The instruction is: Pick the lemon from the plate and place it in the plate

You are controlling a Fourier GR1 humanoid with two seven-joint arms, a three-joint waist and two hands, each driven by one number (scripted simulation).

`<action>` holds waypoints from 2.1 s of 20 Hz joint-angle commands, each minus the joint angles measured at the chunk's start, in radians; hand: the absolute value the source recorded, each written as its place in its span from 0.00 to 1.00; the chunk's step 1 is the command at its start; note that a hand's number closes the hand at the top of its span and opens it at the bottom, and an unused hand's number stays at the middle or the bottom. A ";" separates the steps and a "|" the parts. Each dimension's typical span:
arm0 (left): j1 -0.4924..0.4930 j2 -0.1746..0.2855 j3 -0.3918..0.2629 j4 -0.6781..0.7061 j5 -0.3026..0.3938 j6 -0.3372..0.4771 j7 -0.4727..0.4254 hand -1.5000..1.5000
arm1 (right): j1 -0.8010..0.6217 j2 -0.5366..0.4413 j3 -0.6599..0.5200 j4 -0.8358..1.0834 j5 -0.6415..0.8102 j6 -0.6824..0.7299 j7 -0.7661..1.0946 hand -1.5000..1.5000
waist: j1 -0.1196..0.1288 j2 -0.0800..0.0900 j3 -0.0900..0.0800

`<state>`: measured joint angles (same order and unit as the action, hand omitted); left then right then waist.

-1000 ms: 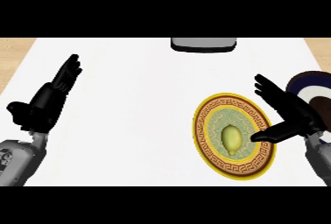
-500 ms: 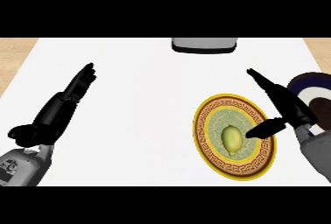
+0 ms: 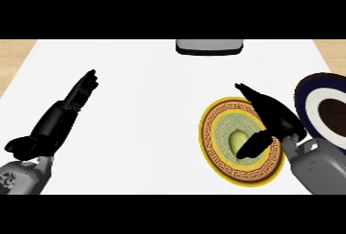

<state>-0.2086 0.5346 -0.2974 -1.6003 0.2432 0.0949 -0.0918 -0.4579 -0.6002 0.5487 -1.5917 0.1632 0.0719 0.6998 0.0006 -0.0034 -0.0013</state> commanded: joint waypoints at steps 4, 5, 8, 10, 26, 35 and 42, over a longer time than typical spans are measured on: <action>-0.016 -0.013 0.049 -0.002 0.006 -0.035 0.017 0.50 | -0.024 0.004 -0.049 -0.086 -0.167 0.229 0.269 0.00 | -0.003 0.002 0.000; 0.041 0.004 0.038 -0.071 -0.009 -0.035 0.017 0.50 | -0.072 0.003 -0.080 -0.077 -0.196 0.267 0.319 0.00 | 0.007 0.001 0.001; -0.023 -0.051 0.036 0.031 -0.042 -0.039 0.015 0.50 | -0.050 -0.041 -0.112 -0.076 -0.159 0.301 0.337 0.00 | -0.007 0.003 0.001; -0.007 -0.052 0.049 -0.009 -0.046 -0.043 0.035 0.50 | -0.041 -0.043 -0.149 -0.069 -0.165 0.306 0.356 0.00 | -0.004 0.002 0.001; -0.037 -0.128 0.143 0.014 -0.116 -0.131 0.062 0.50 | -0.035 0.076 -0.226 0.069 -0.123 0.438 0.263 0.00 | 0.000 0.004 0.001; 0.042 -0.154 0.174 -0.067 -0.135 -0.180 0.082 0.50 | 0.075 0.149 -0.178 0.126 0.017 0.451 0.158 0.00 | 0.002 0.003 0.001; 0.001 -0.218 0.182 0.017 -0.203 -0.180 0.045 0.50 | 0.119 0.190 -0.182 0.203 0.071 0.511 0.065 0.00 | -0.003 0.004 0.001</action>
<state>-0.1778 0.3521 -0.1174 -1.6531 0.0734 -0.0829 -0.0129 -0.3908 -0.4198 0.3524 -1.3998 0.2003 0.5491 0.8128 0.0021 0.0001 0.0000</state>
